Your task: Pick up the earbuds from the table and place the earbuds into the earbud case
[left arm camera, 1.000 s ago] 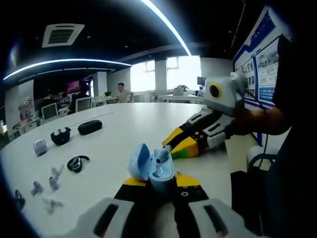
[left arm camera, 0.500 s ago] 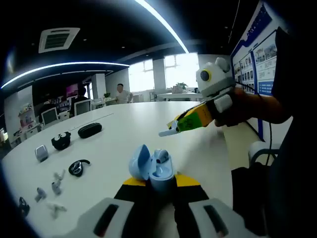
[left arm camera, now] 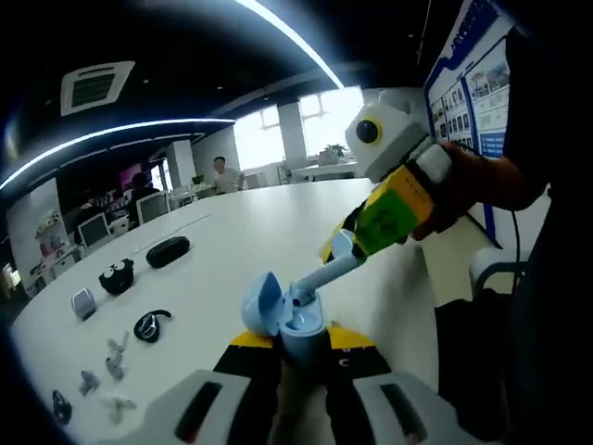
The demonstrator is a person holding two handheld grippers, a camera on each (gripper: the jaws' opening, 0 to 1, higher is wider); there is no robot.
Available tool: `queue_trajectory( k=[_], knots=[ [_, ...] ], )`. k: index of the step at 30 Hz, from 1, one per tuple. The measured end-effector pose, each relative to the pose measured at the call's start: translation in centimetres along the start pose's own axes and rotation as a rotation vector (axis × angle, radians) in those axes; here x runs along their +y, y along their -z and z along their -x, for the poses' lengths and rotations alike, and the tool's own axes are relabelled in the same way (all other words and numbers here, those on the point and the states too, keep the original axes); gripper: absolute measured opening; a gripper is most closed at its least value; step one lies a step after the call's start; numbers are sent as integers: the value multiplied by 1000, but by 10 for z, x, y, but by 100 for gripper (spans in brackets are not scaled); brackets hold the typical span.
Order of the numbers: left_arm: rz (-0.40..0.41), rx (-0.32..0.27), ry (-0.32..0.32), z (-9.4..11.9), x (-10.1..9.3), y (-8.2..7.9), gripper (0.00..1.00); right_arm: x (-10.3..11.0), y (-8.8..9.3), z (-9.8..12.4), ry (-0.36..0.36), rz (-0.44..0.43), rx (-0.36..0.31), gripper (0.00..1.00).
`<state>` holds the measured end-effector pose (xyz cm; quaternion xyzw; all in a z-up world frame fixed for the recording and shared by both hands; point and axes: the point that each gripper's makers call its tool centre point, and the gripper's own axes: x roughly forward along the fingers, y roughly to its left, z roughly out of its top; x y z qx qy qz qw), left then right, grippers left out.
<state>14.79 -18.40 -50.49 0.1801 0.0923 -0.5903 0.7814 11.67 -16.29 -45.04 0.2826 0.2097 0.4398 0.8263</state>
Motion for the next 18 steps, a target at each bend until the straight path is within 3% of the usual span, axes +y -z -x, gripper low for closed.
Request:
queue_trajectory(
  k=[18],
  knots=[
    [-51,8,-1,1,0,-1,19,-11,9,-9,-11,-193,33,10]
  ],
)
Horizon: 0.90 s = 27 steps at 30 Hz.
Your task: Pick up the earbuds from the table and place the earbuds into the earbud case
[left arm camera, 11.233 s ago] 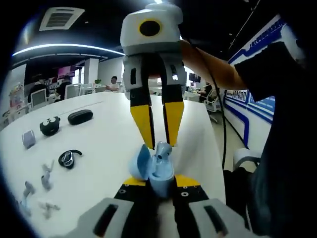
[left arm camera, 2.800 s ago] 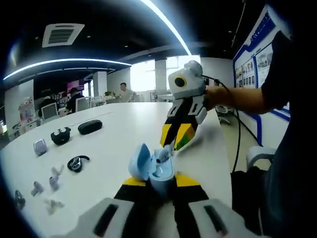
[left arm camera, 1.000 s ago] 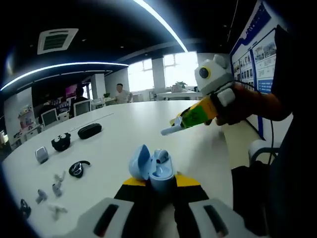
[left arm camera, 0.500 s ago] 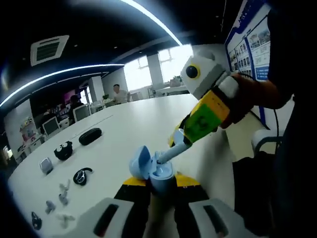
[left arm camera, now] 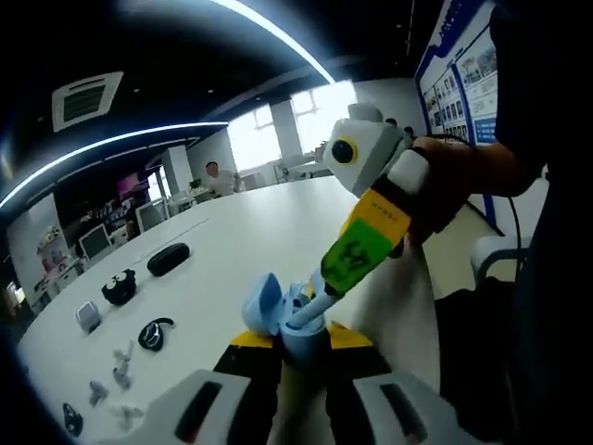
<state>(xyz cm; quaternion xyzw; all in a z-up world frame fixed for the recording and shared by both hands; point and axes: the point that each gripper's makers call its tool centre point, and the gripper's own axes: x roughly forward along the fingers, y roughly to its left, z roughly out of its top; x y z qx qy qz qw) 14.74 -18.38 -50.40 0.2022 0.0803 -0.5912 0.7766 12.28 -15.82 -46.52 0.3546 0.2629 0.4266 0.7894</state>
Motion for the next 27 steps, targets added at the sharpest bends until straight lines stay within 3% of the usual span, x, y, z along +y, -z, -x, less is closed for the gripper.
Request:
queue_trajectory(
  k=[11,17,27],
  knots=[
    [-5,-5,-2,1,0,0,19,0,-3,-2,7,-71,-8,10],
    [-3,-7,-6,1,0,0,19,0,-2,-1,59,-106,-26,10],
    [9,-11,-18,1,1,1,19,-6,-5,-1,82,-280,-46,10]
  ],
)
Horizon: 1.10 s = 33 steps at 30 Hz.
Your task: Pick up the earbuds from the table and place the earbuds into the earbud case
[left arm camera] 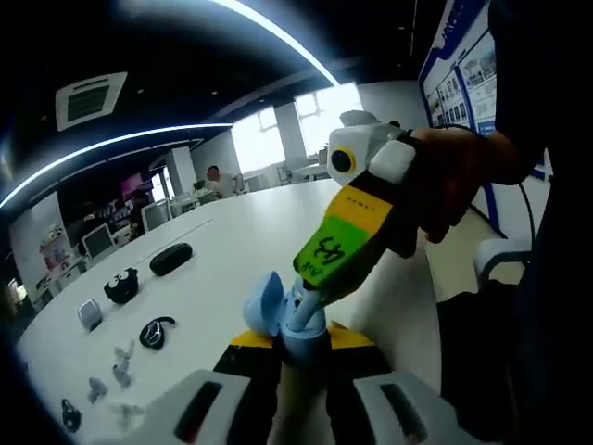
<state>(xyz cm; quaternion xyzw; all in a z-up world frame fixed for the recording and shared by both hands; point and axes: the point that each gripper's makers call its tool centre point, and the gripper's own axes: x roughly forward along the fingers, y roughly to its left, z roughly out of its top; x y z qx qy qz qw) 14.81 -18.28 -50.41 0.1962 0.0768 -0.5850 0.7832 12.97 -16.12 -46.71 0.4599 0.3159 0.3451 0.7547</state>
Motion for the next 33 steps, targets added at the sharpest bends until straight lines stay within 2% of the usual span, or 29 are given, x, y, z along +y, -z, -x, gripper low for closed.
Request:
queue_trajectory(
  k=[2,7,14,18,26,28,33],
  knots=[
    [-2,1,-3,0,0,0,19,-2,0,0,8,-61,-3,10],
    [4,-1,-9,0,0,0,19,-3,1,0,42,-120,-21,10],
    [7,-7,-6,-1,1,0,19,-6,1,-1,78,-308,-44,10],
    [7,-8,-9,-1,1,0,19,-7,-3,-2,99,-364,-45,10],
    [15,-15,-11,-3,0,-1,19,-3,1,-6,138,-330,-19,11],
    [18,-17,-9,-4,0,-2,20,-2,6,-9,130,-349,0,14],
    [26,-21,-4,-4,0,-2,20,-1,7,-8,117,-373,0,16]
  ],
)
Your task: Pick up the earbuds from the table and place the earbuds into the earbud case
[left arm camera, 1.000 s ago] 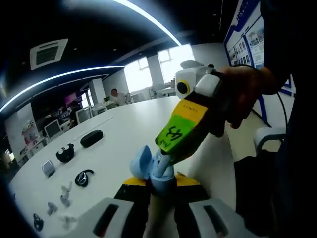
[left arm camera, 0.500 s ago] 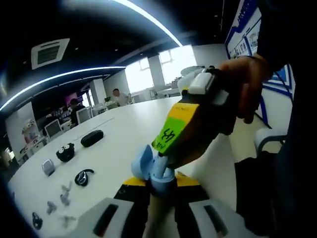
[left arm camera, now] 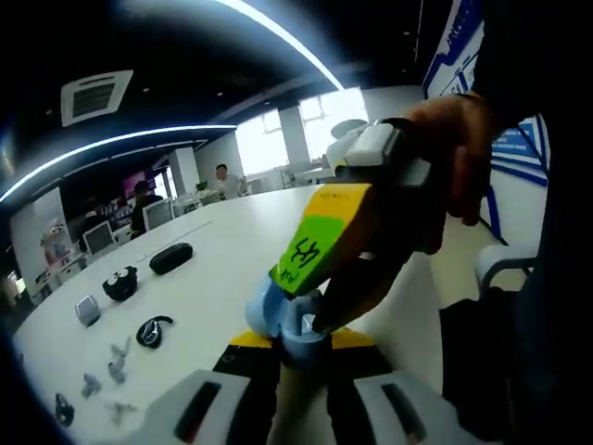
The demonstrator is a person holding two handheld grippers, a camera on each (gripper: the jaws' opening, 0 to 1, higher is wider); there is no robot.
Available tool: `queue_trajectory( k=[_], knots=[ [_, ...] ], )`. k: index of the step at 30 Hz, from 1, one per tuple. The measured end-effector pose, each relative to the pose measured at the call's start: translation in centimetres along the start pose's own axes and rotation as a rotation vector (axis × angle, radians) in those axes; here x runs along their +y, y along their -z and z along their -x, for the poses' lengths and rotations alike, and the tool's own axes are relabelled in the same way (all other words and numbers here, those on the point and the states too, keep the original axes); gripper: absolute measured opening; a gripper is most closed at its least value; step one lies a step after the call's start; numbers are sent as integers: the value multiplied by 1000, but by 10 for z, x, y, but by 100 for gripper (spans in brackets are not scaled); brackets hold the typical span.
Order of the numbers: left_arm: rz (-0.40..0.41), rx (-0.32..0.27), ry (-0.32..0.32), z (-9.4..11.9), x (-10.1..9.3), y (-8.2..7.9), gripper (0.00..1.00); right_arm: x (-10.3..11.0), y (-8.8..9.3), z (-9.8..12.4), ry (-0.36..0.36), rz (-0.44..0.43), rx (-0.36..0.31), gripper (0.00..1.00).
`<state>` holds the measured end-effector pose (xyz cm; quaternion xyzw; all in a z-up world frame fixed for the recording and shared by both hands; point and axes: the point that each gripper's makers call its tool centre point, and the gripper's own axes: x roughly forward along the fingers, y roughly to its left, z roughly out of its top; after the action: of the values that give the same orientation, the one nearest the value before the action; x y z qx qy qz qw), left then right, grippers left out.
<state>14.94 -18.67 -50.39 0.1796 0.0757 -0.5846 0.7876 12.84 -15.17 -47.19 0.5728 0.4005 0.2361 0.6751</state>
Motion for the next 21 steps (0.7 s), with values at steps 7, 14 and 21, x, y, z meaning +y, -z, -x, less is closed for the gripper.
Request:
queue_trajectory(
  k=[7,14,21],
  knots=[
    [39,-11,13,-1,-1,1,20,2,3,7,-33,-26,8,16],
    [59,-5,20,0,-1,2,20,19,-25,23,-87,127,-68,12],
    [87,12,48,0,0,2,20,36,-27,33,-92,450,1,14]
  ],
)
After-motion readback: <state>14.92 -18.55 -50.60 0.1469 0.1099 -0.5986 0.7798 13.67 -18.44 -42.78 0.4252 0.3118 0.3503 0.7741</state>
